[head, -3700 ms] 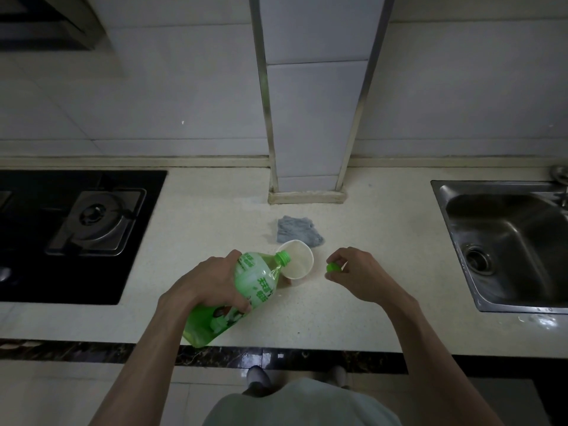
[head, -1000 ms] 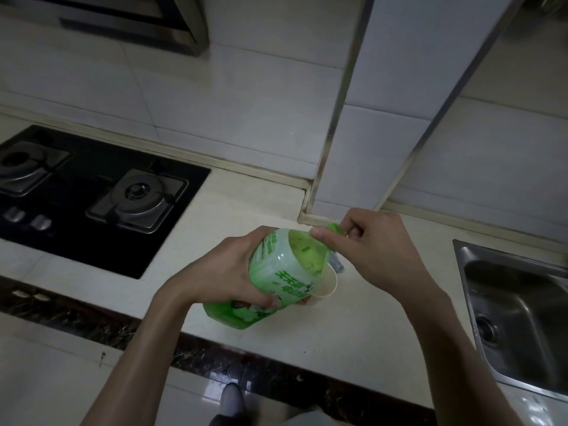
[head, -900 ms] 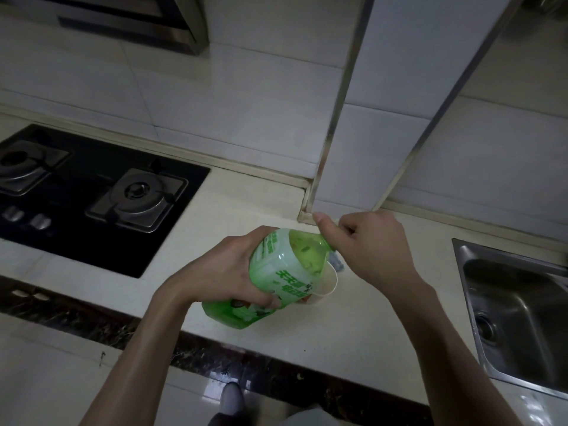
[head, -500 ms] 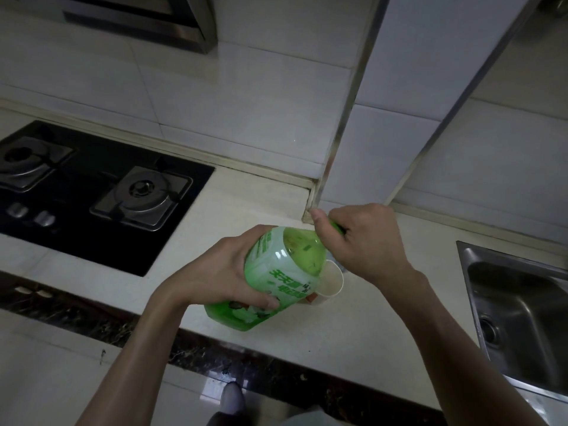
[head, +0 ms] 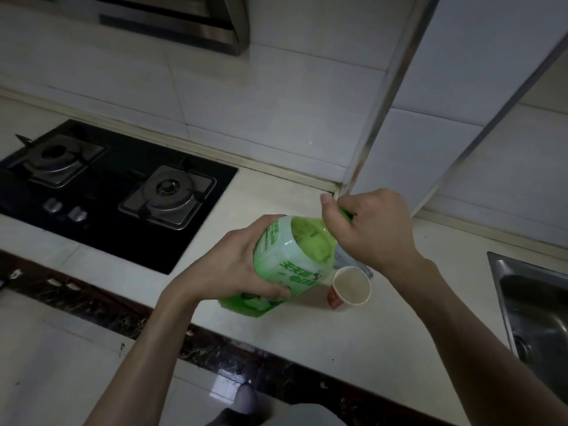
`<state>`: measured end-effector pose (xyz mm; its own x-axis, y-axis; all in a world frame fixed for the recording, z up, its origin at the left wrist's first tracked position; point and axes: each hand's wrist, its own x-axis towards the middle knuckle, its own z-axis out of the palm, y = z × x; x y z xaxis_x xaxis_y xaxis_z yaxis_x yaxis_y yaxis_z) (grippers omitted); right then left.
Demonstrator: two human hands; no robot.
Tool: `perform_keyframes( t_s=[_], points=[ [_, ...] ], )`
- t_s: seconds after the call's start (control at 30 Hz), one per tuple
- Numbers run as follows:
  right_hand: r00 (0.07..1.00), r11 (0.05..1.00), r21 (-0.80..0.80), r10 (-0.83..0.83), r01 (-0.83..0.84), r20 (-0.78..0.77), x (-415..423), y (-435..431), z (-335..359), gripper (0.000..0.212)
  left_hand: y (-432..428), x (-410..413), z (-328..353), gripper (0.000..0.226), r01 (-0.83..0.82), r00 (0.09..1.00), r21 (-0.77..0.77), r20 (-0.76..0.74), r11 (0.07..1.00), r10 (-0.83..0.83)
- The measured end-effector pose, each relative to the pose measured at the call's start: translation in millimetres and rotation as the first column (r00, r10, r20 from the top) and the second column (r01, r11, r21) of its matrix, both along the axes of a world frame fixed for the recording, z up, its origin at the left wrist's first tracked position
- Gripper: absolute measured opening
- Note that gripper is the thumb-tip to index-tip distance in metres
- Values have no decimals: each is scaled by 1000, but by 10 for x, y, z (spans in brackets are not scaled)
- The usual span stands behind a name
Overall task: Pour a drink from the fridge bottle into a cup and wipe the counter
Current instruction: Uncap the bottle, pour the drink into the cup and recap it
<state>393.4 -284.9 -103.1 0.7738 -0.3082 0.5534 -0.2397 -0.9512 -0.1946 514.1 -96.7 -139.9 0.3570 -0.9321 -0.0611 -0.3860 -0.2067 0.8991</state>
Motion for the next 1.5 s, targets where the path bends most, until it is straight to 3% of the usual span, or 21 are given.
perform_keyframes(
  t_s=[0.1, 0.17, 0.3, 0.37, 0.43, 0.57, 0.8, 1.07, 1.23, 1.3, 1.37, 1.43, 1.5],
  points=[
    [949, 961, 154, -187, 231, -255, 155, 51, -15, 62, 8, 17, -56, 93, -66, 997, -16, 48, 998, 67],
    [938, 962, 133, -193, 239, -289, 199, 74, -12, 64, 41, 52, -98, 93, -80, 996, -16, 44, 997, 80],
    [980, 998, -43, 37, -47, -197, 231, 93, 14, 65, 150, 223, -82, 92, -3, 1000, 26, -11, 1000, 3],
    [966, 972, -106, 190, -210, -175, 257, 92, 24, 61, 192, 296, -73, 90, 46, 996, 38, -80, 998, -43],
    [959, 947, -173, 251, -271, -129, 311, 113, -16, 58, 215, 359, -87, 89, 66, 991, 37, -115, 997, -62],
    [990, 982, -127, 136, -139, -35, 462, 176, -137, 54, 202, 425, -176, 89, 35, 993, 15, -113, 999, -33],
    [970, 981, 62, -168, 181, -174, 644, 161, -239, 50, 73, 381, -387, 92, -162, 985, -58, 49, 985, 165],
    [938, 955, 147, -212, 259, -276, 743, 136, -455, 45, 0, 167, -761, 102, -351, 894, -105, 257, 930, 367],
    [930, 928, 252, -190, 274, -314, 726, 158, -489, 53, 52, 34, -795, 102, -409, 865, -104, 273, 907, 421],
    [950, 925, 312, -124, 215, -287, 672, 170, -431, 66, 78, -4, -748, 100, -429, 871, -101, 218, 898, 441],
    [974, 870, 477, -16, 124, -224, 613, 171, -348, 75, 94, -60, -685, 96, -470, 865, -114, 139, 875, 482],
    [986, 801, 598, 107, -10, -128, 553, 162, -271, 70, 110, -135, -627, 94, -528, 839, -126, 71, 840, 539],
    [969, 775, 609, 245, -167, -46, 493, 145, -254, 57, 127, -244, -569, 93, -591, 798, -145, 38, 793, 602]
  ],
)
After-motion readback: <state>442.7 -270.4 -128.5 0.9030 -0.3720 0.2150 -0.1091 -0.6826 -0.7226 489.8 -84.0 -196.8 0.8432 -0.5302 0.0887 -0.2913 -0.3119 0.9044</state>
